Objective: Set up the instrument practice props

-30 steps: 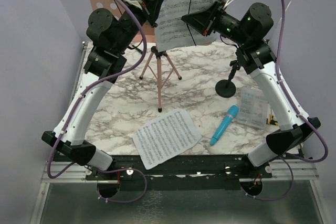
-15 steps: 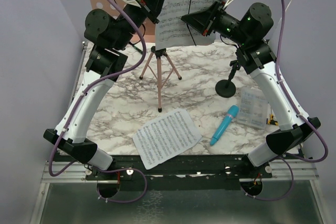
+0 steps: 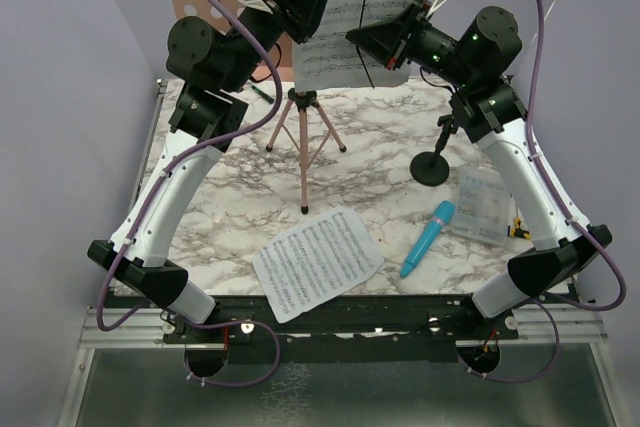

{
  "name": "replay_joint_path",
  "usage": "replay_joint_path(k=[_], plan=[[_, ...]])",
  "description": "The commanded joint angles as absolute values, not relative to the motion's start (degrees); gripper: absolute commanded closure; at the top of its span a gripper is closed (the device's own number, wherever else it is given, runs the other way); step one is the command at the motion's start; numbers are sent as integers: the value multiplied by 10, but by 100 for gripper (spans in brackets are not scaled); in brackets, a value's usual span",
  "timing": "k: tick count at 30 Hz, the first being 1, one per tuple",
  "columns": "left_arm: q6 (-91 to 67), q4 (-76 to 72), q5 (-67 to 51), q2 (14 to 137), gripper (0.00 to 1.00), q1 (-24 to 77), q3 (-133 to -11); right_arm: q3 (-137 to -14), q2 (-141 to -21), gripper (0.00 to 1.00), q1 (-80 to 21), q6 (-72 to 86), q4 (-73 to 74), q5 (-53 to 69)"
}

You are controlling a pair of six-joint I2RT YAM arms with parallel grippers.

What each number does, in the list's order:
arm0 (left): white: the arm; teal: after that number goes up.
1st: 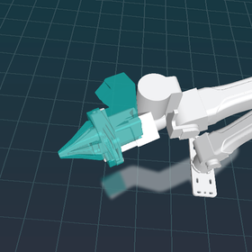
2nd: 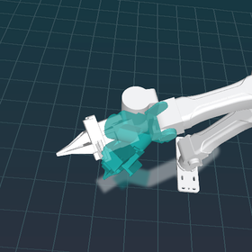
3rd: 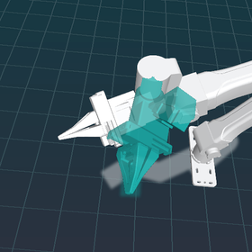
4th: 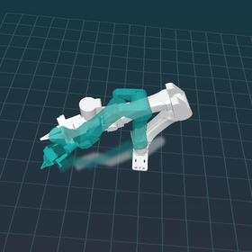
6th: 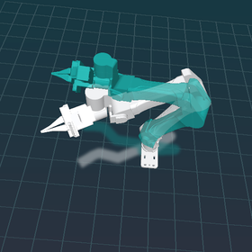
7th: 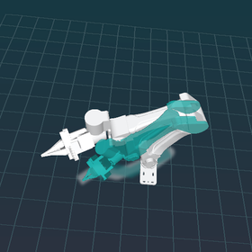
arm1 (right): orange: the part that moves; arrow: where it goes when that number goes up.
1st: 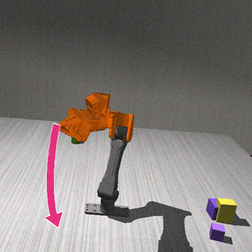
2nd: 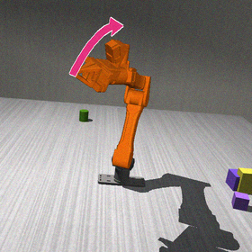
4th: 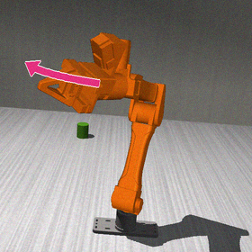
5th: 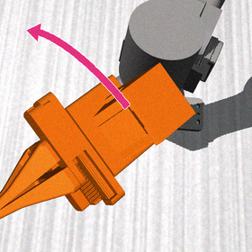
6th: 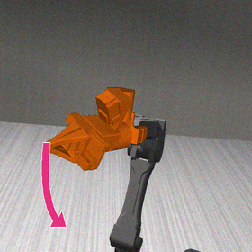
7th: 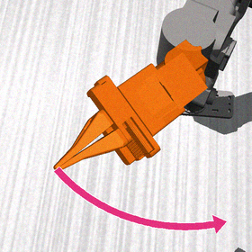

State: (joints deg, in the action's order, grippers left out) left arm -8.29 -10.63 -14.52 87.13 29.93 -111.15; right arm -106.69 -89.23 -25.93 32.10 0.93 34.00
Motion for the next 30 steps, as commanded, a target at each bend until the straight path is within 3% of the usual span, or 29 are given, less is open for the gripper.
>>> replay_joint_path(k=[1, 7, 11, 14, 23, 25, 30], plan=[[-86, -120, -144, 865, 44, 297, -1109, -1058, -868, 96, -265, 320, 5, 340], [-75, -120, -129, 850, 23, 297, -1091, -1054, -867, 89, -265, 320, -10, 335], [-64, -113, -118, 839, 22, 297, -1079, -1056, -870, 89, -265, 321, -10, 337], [-53, -102, -112, 837, 33, 297, -1078, -1057, -873, 89, -265, 323, -10, 340], [-63, -105, -121, 863, 92, 297, -1120, -1061, -875, 96, -264, 325, -11, 344], [-67, -108, -129, 869, 99, 297, -1130, -1062, -875, 98, -265, 325, -11, 347], [-80, -121, -147, 878, 100, 297, -1138, -1065, -876, 99, -265, 324, -10, 353]])
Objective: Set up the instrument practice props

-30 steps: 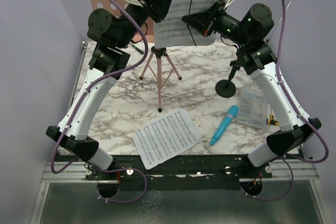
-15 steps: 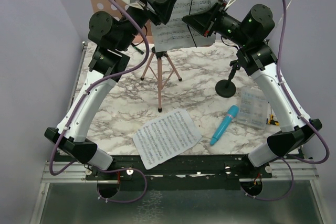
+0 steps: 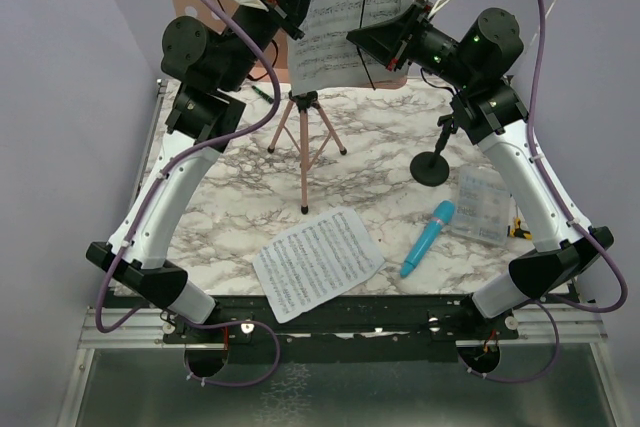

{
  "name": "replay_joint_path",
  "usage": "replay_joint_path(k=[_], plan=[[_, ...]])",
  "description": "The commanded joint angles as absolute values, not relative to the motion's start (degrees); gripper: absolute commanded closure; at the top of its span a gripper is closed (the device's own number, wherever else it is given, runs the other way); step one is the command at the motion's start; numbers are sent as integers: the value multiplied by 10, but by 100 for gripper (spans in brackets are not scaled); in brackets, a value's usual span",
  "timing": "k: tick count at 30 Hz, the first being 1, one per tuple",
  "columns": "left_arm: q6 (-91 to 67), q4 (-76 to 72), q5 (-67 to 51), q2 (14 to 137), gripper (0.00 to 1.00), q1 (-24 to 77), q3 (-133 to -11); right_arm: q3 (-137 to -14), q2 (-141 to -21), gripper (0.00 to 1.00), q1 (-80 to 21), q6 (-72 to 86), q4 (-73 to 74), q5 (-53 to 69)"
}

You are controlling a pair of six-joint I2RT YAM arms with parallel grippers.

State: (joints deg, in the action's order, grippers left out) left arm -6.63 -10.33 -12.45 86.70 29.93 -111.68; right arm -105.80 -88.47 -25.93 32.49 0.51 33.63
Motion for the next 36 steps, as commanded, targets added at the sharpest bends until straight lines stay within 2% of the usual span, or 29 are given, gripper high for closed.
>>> replay_joint_path(k=[1, 18, 22, 26, 32, 36], plan=[[-82, -124, -152, 879, 100, 297, -1140, -1066, -875, 99, -265, 323, -9, 354], [-125, -176, -185, 912, 99, 297, -1161, -1061, -874, 100, -265, 328, -11, 357], [-127, -176, -184, 912, 81, 297, -1156, -1056, -871, 99, -265, 328, -11, 351], [-127, -177, -183, 909, 56, 297, -1154, -1048, -865, 90, -265, 327, -13, 341], [-121, -177, -176, 900, 37, 297, -1142, -1045, -859, 61, -265, 326, -14, 334], [-110, -177, -164, 884, 25, 297, -1123, -1039, -852, 48, -265, 325, -13, 330]])
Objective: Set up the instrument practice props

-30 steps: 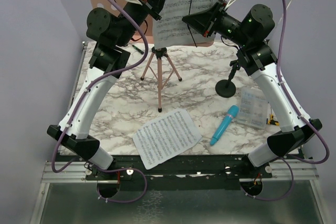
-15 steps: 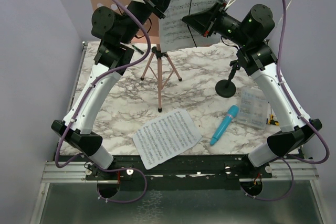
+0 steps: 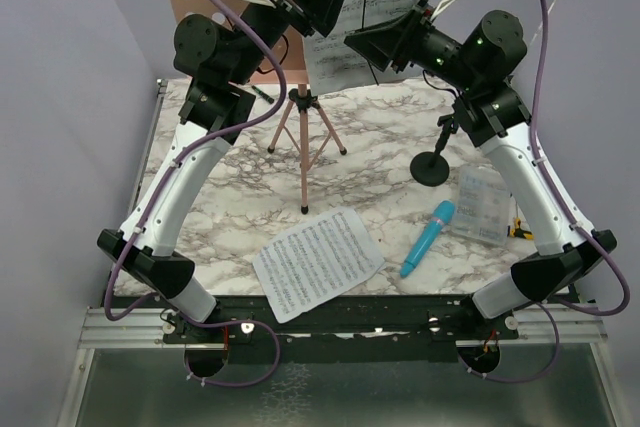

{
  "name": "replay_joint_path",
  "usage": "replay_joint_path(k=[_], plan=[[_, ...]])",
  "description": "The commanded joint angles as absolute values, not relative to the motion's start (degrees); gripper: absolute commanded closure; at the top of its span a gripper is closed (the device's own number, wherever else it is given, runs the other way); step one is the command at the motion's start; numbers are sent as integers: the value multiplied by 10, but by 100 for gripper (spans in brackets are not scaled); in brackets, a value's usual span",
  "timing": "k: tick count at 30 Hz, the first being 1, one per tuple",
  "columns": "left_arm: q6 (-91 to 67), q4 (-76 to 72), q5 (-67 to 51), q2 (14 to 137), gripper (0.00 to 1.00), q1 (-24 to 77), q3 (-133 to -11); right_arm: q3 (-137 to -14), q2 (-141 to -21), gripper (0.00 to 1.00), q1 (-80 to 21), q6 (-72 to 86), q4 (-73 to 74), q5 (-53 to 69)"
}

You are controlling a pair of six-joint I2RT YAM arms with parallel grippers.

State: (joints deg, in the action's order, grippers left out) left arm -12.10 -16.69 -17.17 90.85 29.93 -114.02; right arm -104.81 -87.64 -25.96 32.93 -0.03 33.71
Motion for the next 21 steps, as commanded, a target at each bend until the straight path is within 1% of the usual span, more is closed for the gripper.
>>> replay_joint_path(k=[1, 6, 14, 19, 21], plan=[[-106, -177, -159, 878, 22, 297, -1116, -1038, -851, 46, -264, 325, -13, 330], [-83, -172, -132, 842, 11, 297, -1074, -1030, -836, 34, -264, 323, -10, 323], [-41, -128, -80, 763, 2, 297, -995, -998, -795, 20, -265, 313, -1, 306], [-27, -85, -51, 704, 1, 297, -928, -964, -757, 17, -265, 297, 29, 283], [-32, -51, -40, 689, 3, 297, -919, -945, -739, 17, -265, 291, 36, 269]])
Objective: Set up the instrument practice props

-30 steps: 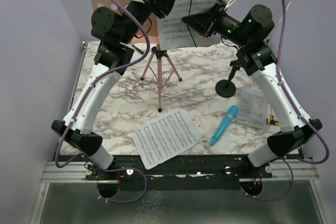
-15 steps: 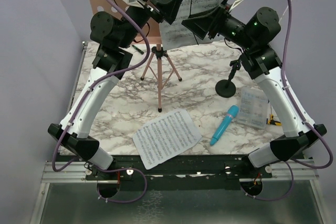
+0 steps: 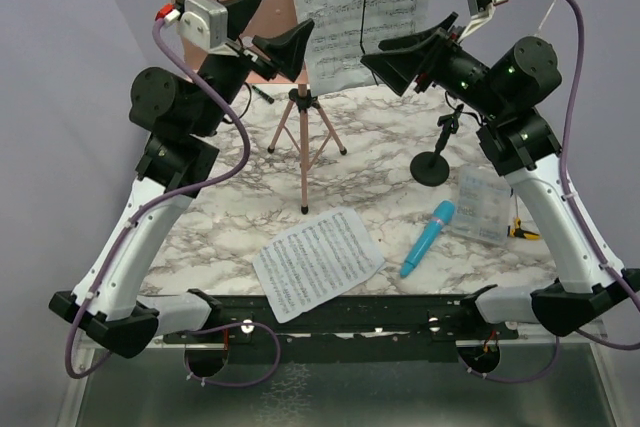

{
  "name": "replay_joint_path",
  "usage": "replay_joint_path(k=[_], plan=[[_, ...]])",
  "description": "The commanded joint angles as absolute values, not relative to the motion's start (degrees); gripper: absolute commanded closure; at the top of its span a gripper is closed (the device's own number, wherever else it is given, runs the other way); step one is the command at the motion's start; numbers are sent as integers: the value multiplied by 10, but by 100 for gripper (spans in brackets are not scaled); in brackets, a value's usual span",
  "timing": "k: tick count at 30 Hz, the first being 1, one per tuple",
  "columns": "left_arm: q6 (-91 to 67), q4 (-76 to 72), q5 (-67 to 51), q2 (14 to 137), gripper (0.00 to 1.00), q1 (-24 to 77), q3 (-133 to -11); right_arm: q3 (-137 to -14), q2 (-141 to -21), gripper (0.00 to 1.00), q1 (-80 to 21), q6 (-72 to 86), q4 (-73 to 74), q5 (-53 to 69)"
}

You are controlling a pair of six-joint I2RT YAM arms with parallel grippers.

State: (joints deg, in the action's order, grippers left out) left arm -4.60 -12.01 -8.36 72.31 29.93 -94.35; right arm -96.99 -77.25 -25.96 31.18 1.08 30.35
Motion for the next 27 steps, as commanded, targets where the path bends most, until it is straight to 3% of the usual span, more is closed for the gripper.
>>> replay_joint_path(k=[1, 11, 24, 27], plan=[[-40, -32, -34, 683, 4, 297, -915, -936, -730, 17, -265, 289, 40, 260], [-150, 48, -65, 674, 26, 297, -890, -895, -672, 17, -264, 273, 71, 215], [-159, 50, -111, 724, 41, 297, -883, -874, -653, 17, -264, 269, 78, 200], [-156, 50, -110, 731, 52, 297, -883, -873, -653, 17, -265, 271, 76, 202]])
